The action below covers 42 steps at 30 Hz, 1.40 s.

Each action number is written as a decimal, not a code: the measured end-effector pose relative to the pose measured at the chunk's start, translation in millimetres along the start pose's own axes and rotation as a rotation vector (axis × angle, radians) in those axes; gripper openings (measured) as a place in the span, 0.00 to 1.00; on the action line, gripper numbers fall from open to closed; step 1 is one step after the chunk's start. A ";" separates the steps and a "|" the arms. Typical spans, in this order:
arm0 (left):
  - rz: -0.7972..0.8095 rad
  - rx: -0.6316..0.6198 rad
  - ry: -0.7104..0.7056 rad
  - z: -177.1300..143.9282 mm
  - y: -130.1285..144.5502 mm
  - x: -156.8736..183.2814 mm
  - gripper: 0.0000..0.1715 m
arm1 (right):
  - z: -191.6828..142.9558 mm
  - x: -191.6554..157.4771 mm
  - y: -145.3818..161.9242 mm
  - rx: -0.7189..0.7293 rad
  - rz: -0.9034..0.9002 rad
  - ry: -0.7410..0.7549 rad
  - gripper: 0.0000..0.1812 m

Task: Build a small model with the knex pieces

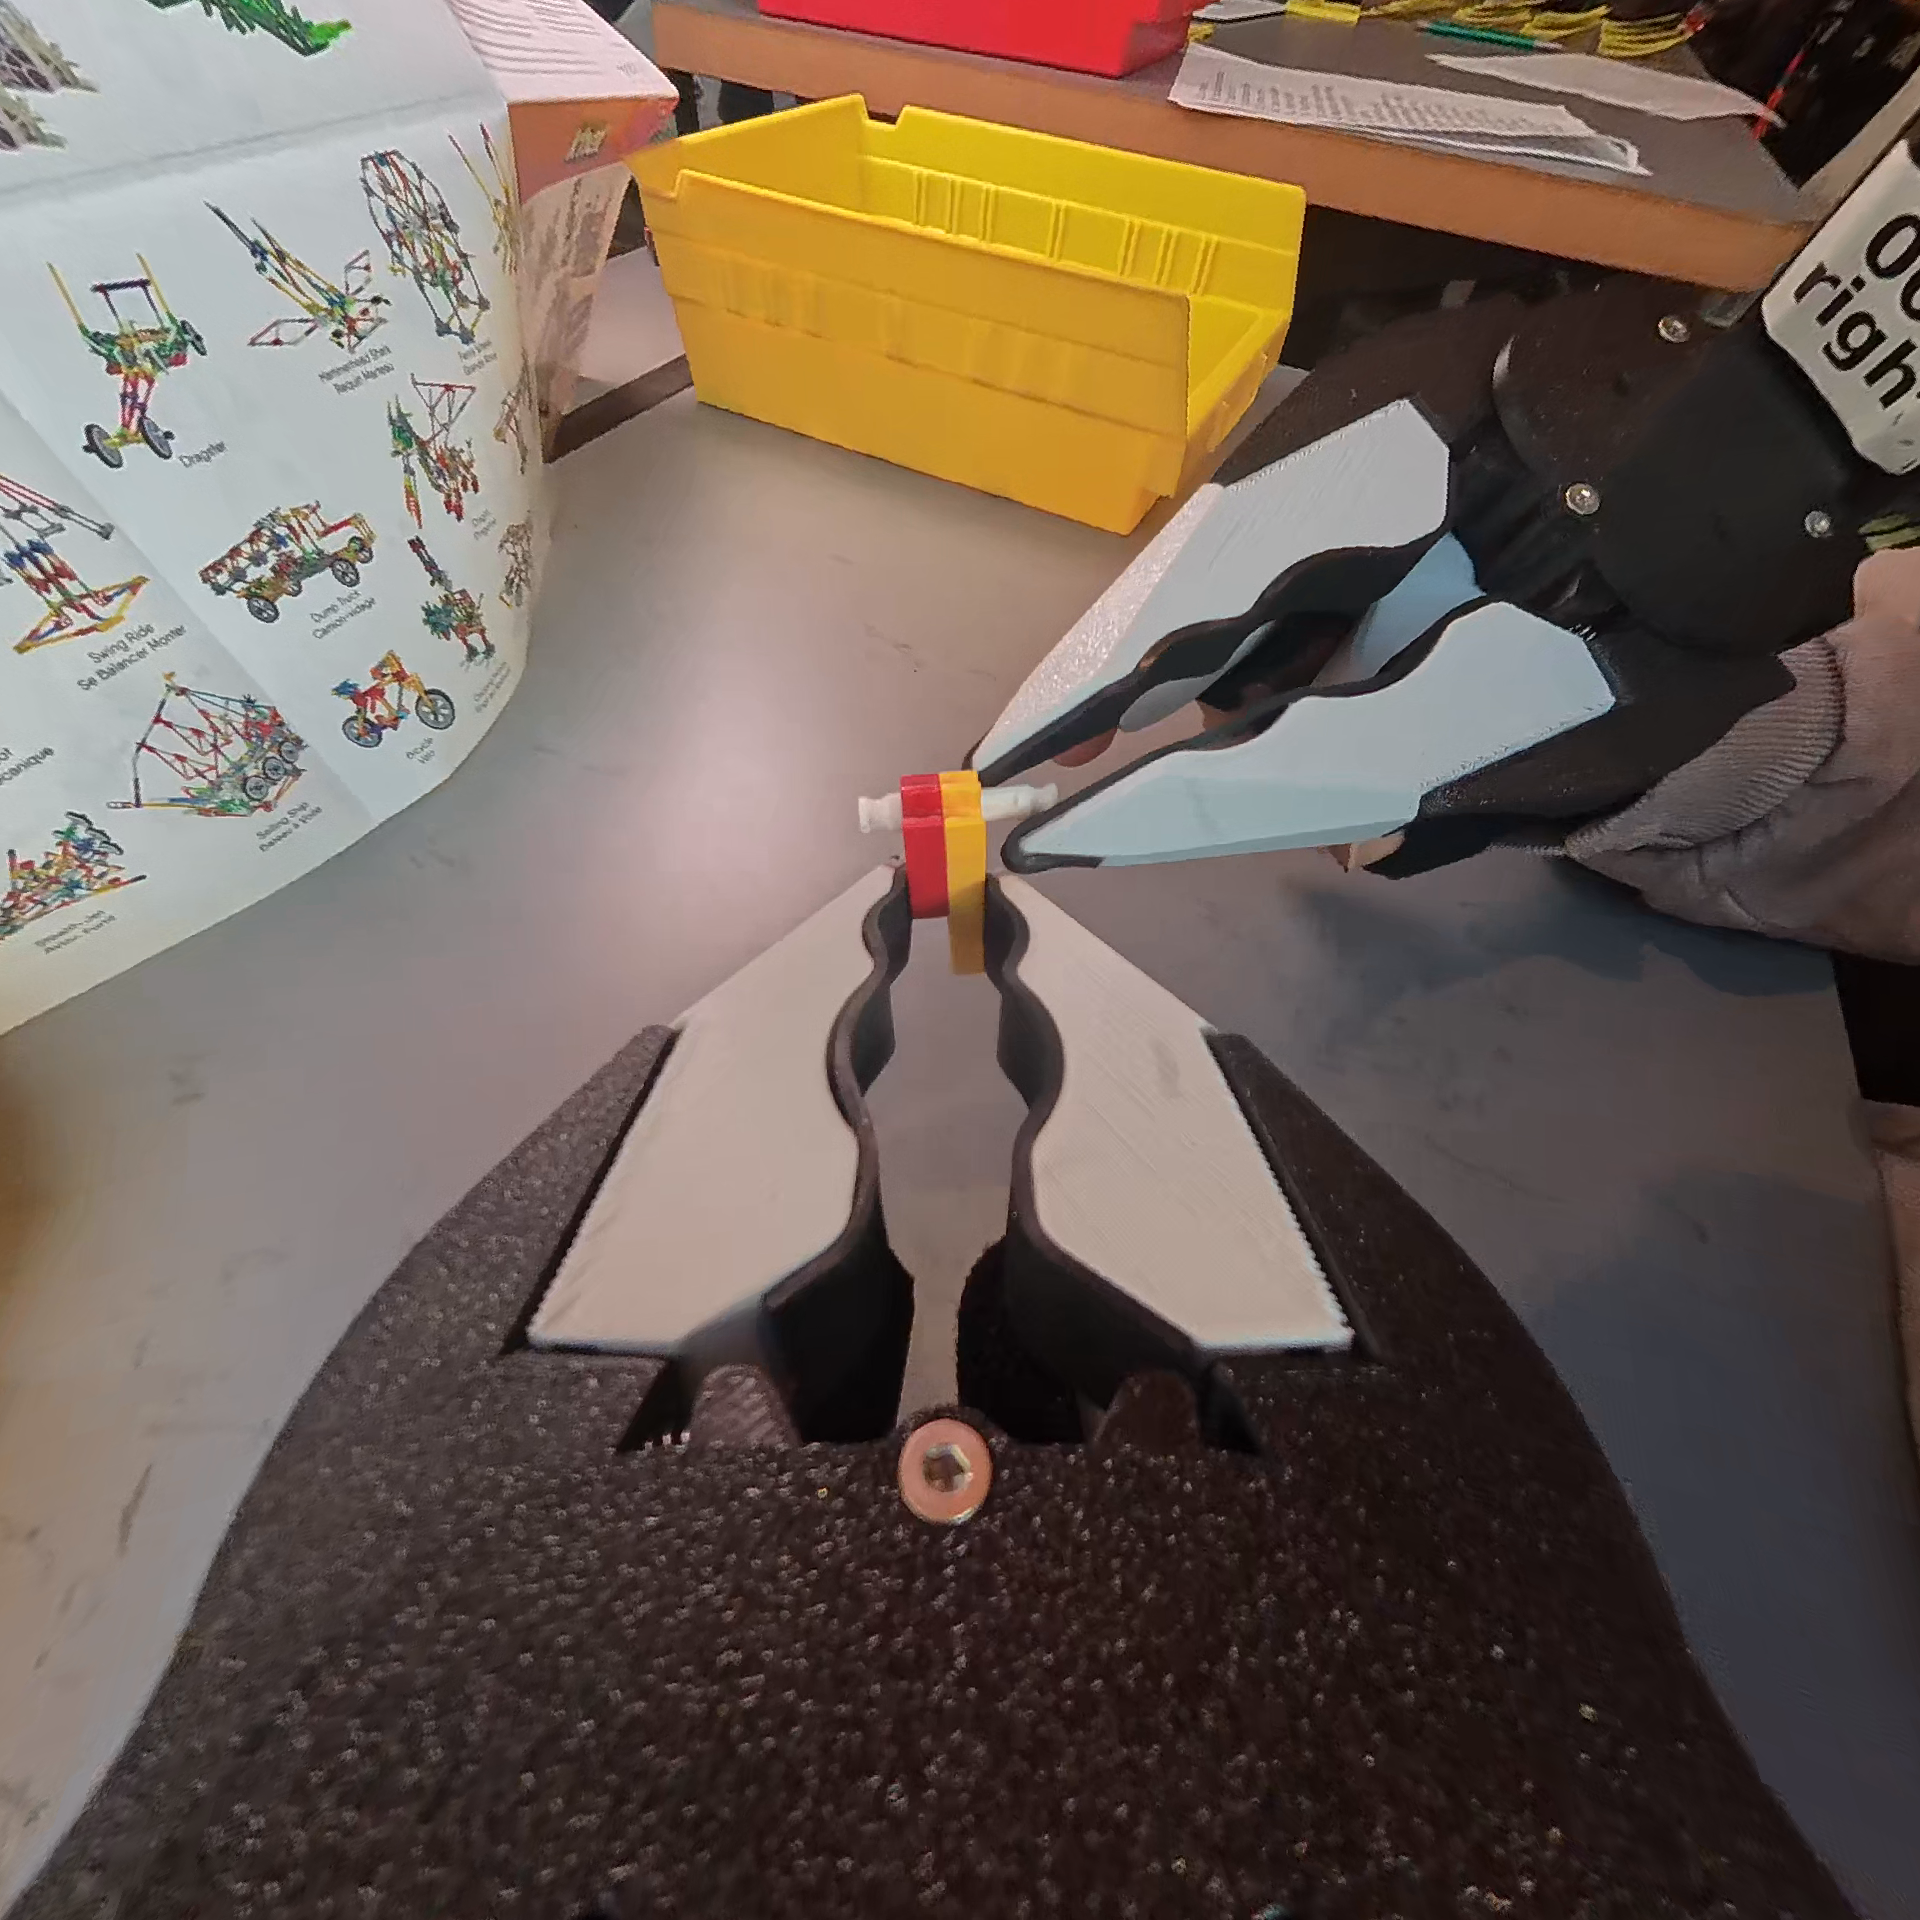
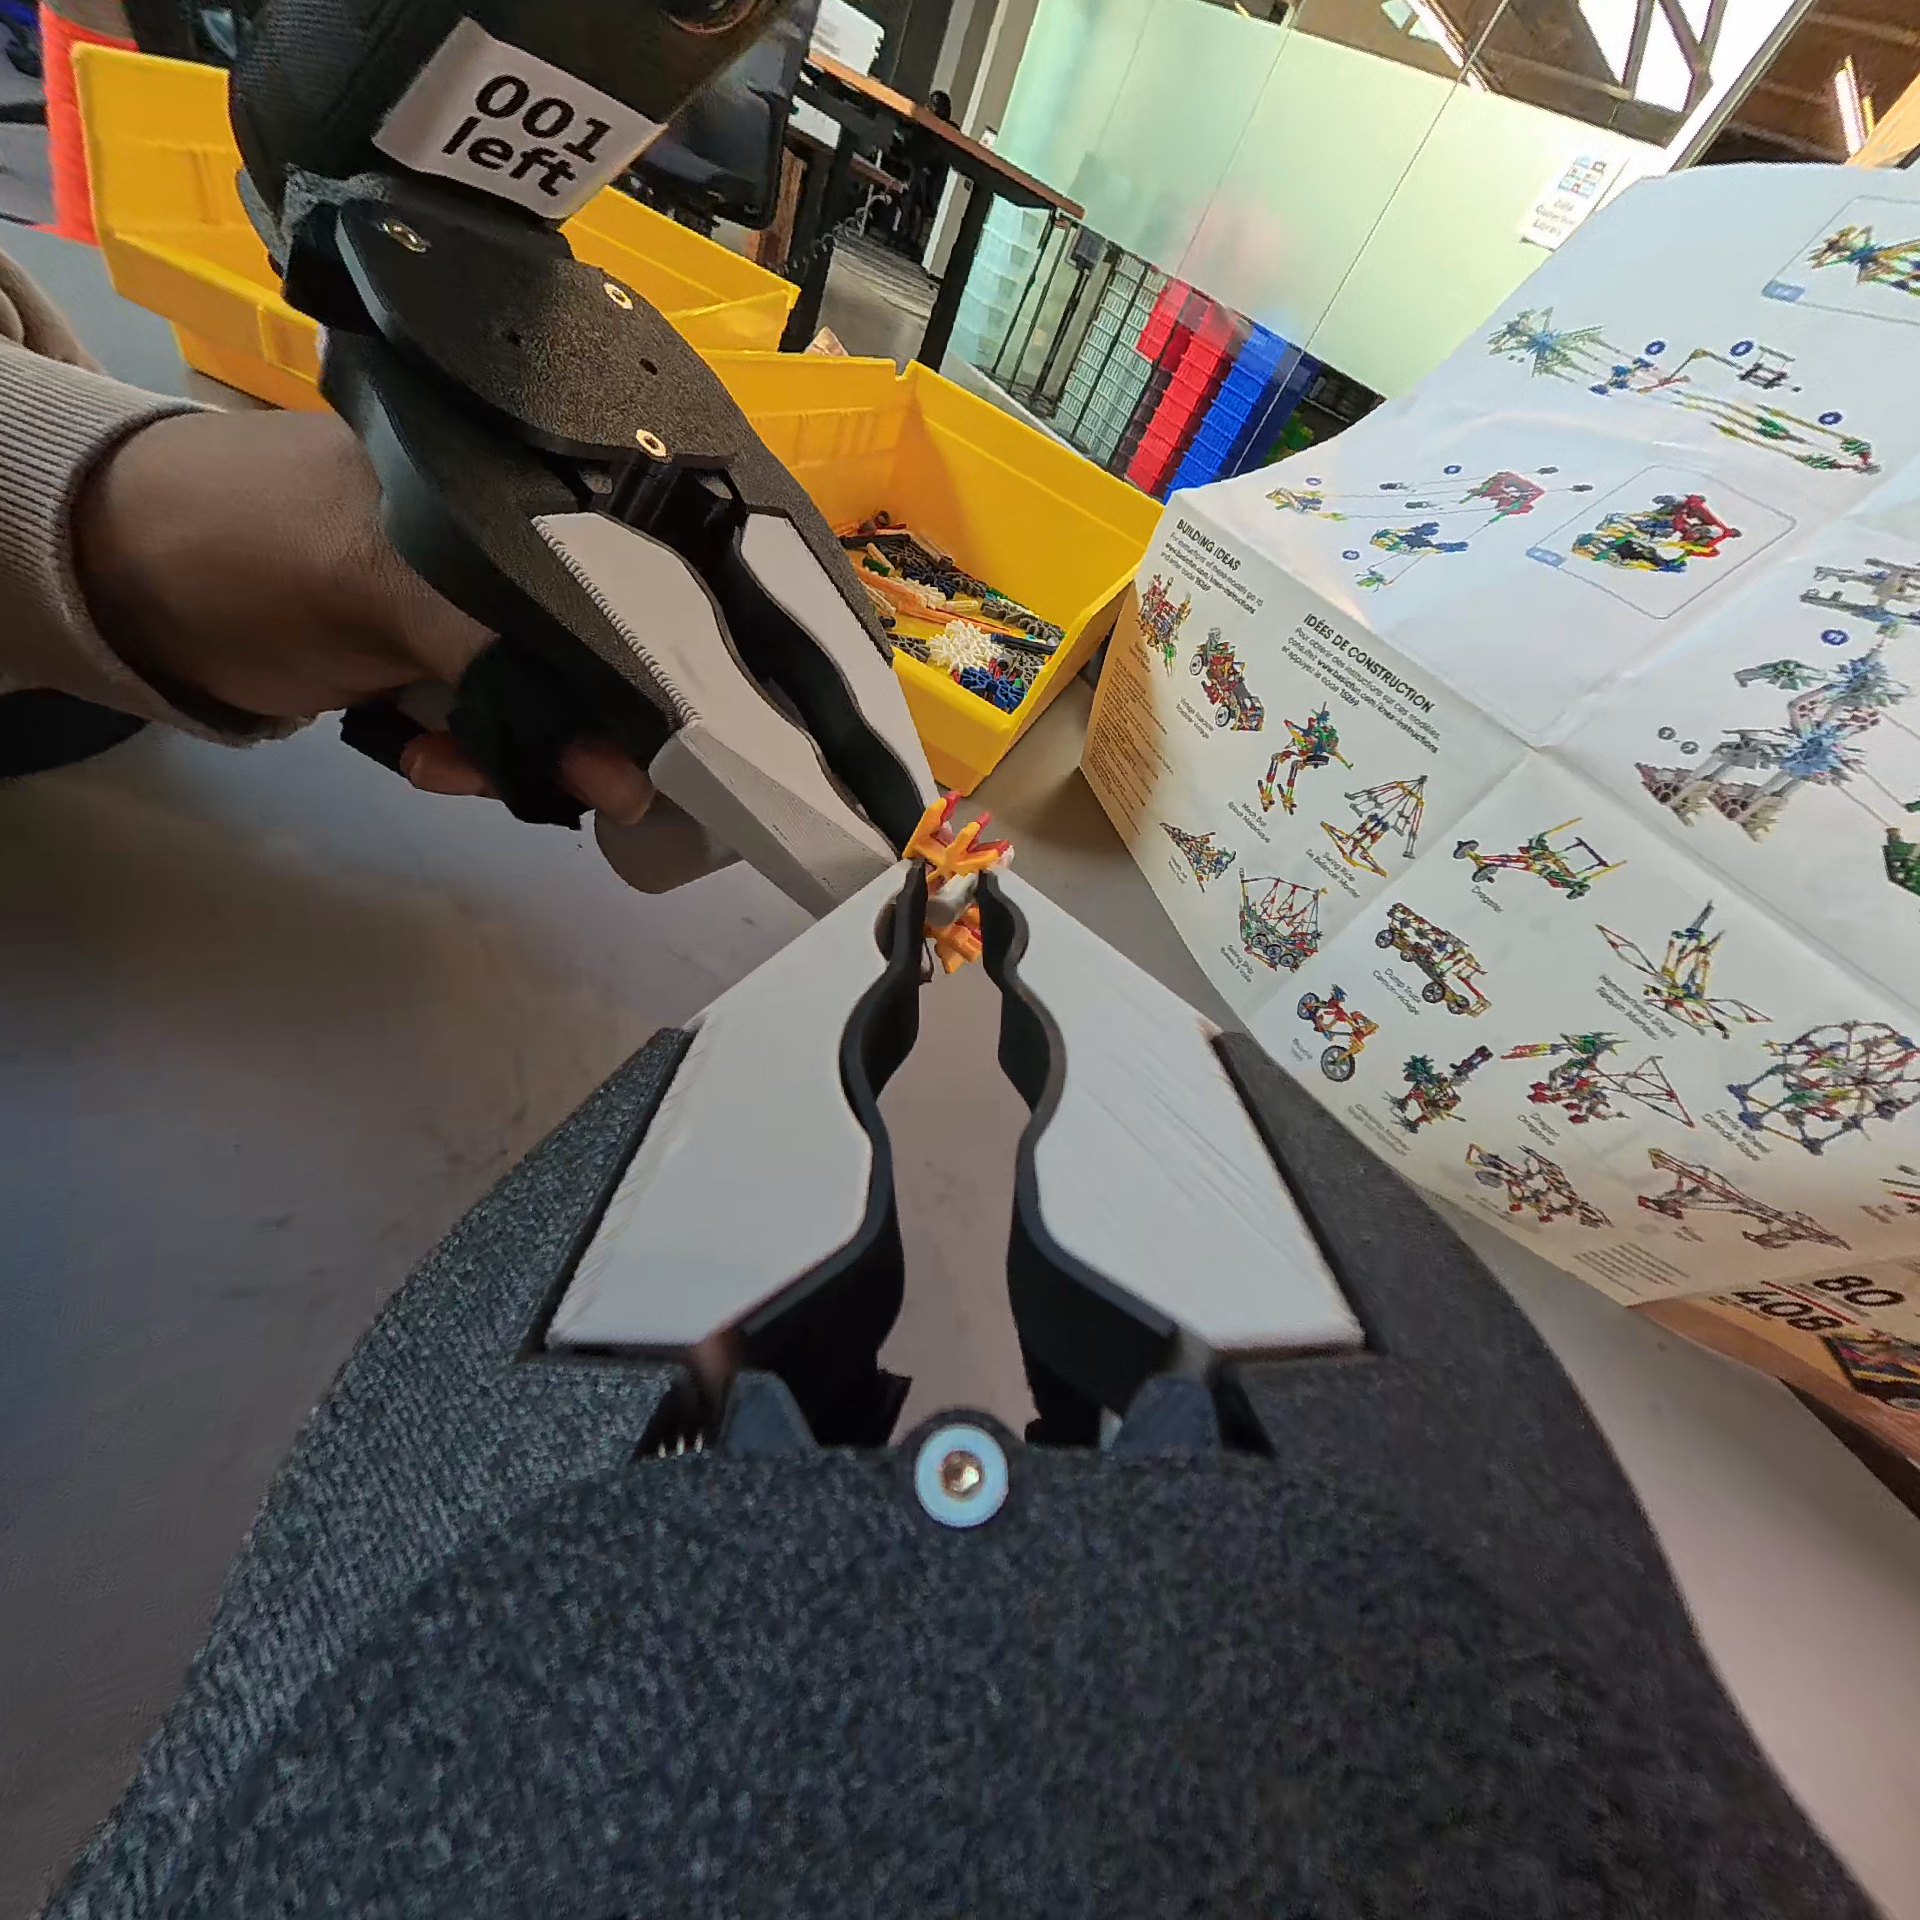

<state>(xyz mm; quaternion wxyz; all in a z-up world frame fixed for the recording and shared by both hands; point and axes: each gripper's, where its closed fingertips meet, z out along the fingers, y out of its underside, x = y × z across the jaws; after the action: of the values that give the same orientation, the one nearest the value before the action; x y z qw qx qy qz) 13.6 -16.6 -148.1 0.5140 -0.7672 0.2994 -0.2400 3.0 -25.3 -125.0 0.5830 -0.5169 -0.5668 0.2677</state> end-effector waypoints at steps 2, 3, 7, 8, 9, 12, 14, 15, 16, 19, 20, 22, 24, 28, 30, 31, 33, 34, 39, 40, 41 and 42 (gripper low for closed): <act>0.026 -0.003 -0.019 2.3 -1.0 -0.1 0.07 | -1.3 1.9 1.9 -0.008 0.035 -0.004 0.04; 0.036 -0.002 -0.025 3.2 -2.0 0.2 0.07 | -2.2 3.0 1.7 -0.007 0.042 -0.002 0.04; 0.083 0.006 -0.012 4.1 -5.4 5.2 0.07 | -7.1 4.9 -0.2 -0.003 0.081 -0.034 0.03; 0.087 0.011 0.008 3.1 -6.1 8.1 0.07 | -9.1 4.1 -1.5 0.008 0.117 -0.065 0.03; 0.084 0.015 0.028 2.2 -5.8 10.8 0.07 | -10.9 2.9 -2.7 0.021 0.164 -0.104 0.03; 0.020 0.031 0.120 -1.5 -2.1 20.4 0.08 | -14.7 -4.3 -4.1 0.060 0.287 -0.259 0.04; -0.019 0.030 0.175 -4.3 2.3 25.8 0.08 | -16.3 -10.9 -4.2 0.084 0.352 -0.362 0.04; -0.035 0.032 0.198 -5.5 3.9 27.8 0.08 | -16.8 -13.8 -4.1 0.095 0.378 -0.402 0.04; -0.050 0.036 0.218 -6.6 5.1 29.3 0.08 | -17.0 -15.8 -4.3 0.101 0.409 -0.434 0.04; -0.066 0.047 0.255 -9.2 5.9 31.8 0.08 | -17.5 -18.5 -4.4 0.113 0.471 -0.501 0.04; -0.076 0.062 0.278 -10.9 3.3 34.4 0.06 | -20.8 -18.5 -7.5 0.142 0.501 -0.539 0.00; -0.091 0.082 0.314 -12.0 -1.6 41.1 0.06 | -24.6 -13.5 -10.6 0.179 0.584 -0.587 0.00; -0.076 0.075 0.306 -11.3 -1.6 42.0 0.07 | -23.5 -12.1 -7.9 0.154 0.486 -0.549 0.00; -0.121 0.067 0.192 -10.7 0.0 15.4 0.07 | -18.1 -5.1 -8.2 0.145 0.494 -0.484 0.01; -0.129 0.051 0.127 -10.2 3.8 4.4 0.07 | -13.7 -4.8 -4.9 0.111 0.420 -0.412 0.15; -0.119 0.036 0.099 -8.9 6.2 1.3 0.07 | -9.5 -5.2 -1.4 0.079 0.381 -0.370 0.18; -0.085 0.011 0.053 -5.9 8.7 -0.2 0.07 | -0.8 -6.8 5.0 0.024 0.324 -0.290 0.17; -0.065 -0.001 0.032 -4.3 9.4 0.2 0.07 | 2.3 -8.4 6.8 0.008 0.300 -0.260 0.16; 0.035 -0.017 -0.083 -5.4 8.1 -5.4 0.07 | 7.7 -3.9 11.1 -0.043 0.276 -0.167 0.08; 0.074 -0.020 -0.109 -6.3 7.1 -6.8 0.07 | 7.9 -3.6 11.1 -0.048 0.275 -0.160 0.07; 0.125 -0.025 -0.142 -7.3 6.1 -8.2 0.07 | 8.1 -3.2 10.7 -0.050 0.267 -0.148 0.07; 0.169 -0.032 -0.169 -8.3 5.3 -9.2 0.07 | 8.4 -2.8 10.4 -0.052 0.260 -0.134 0.06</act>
<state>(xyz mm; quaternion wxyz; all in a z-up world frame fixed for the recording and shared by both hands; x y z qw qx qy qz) 0.4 -17.1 -150.6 0.5436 -0.7647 0.3225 -0.1254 -2.6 -22.0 -137.0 0.4906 -0.5819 -0.5395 0.3600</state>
